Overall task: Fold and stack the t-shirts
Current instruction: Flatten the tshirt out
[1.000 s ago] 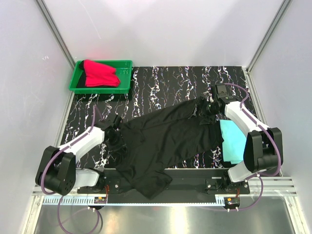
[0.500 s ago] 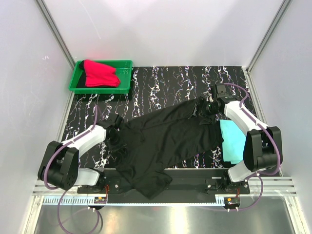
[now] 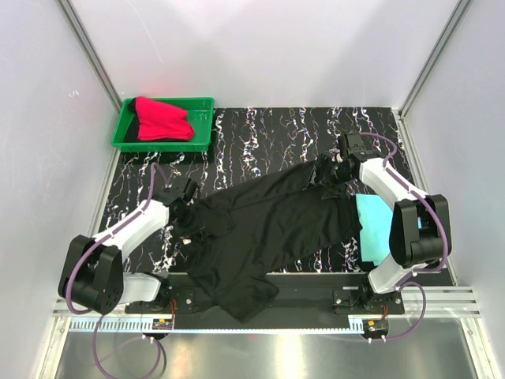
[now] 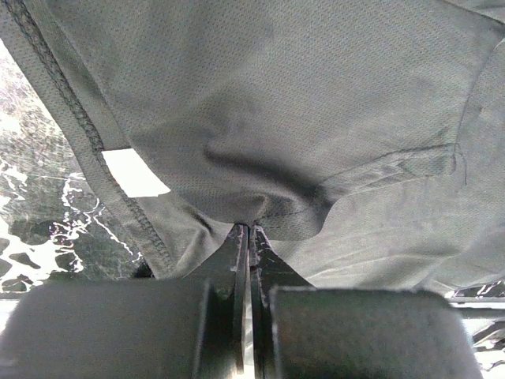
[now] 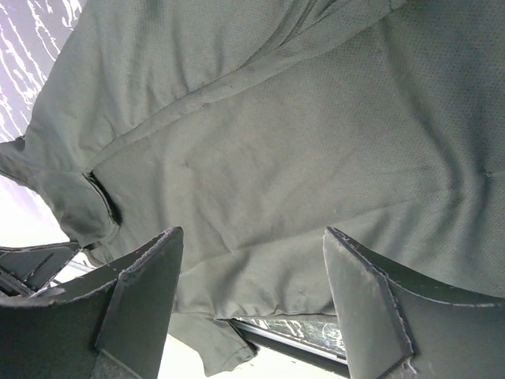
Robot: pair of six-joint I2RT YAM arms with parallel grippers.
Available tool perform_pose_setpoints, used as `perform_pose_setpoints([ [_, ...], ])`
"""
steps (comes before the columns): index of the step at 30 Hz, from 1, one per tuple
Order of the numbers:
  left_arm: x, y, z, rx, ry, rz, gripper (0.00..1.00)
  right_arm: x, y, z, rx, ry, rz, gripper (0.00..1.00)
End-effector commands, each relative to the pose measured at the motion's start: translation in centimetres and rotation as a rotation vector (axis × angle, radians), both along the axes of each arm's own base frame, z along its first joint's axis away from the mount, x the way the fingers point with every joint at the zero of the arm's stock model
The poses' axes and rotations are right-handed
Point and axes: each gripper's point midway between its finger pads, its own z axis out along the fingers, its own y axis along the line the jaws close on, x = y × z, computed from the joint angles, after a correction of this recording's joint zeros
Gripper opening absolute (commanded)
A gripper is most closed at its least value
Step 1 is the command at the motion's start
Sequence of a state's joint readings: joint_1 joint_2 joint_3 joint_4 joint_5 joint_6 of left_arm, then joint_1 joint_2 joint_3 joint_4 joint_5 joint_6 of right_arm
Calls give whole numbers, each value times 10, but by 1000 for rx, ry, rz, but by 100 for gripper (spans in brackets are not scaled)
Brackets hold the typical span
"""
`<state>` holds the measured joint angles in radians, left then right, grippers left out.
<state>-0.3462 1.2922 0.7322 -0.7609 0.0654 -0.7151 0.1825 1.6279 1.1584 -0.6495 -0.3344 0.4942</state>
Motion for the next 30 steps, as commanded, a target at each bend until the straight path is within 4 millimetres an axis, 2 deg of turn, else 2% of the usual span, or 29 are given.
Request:
perform_pose_setpoints([
  [1,10,0,12,3,-48,-16,0,15,5,13,12,-54,9,79],
  [4,13,0,19,-3,-77,-24,0,22,-9,8,-48,-52,-67,79],
  [7,20,0,34,-11,-146,-40,0,42,-28,3,-134,-59,-203,72],
  [8,22,0,38,-9,-163,-40,0,49,-28,-4,-133,-48,-244,70],
  [10,28,-1,52,-20,-218,-48,0,62,-37,-6,-154,-52,-315,56],
  [12,33,-2,63,-31,-260,-53,0,71,-50,-13,-155,-42,-366,46],
  [13,38,-4,76,-41,-305,-64,0,77,-52,-15,-130,-53,-375,46],
  [14,40,-4,82,-43,-326,-68,0,79,-54,-21,-119,-42,-374,46],
  [16,46,-4,99,-46,-386,-79,0,85,-58,-21,-84,-38,-353,50],
  [17,48,-3,104,-43,-401,-81,0,86,-59,-28,-78,-20,-344,51],
  [20,53,-5,116,-52,-437,-99,0,89,-58,-30,-63,-12,-337,54],
  [30,55,-10,126,-68,-463,-132,0,99,-50,-49,-10,39,-376,50],
])
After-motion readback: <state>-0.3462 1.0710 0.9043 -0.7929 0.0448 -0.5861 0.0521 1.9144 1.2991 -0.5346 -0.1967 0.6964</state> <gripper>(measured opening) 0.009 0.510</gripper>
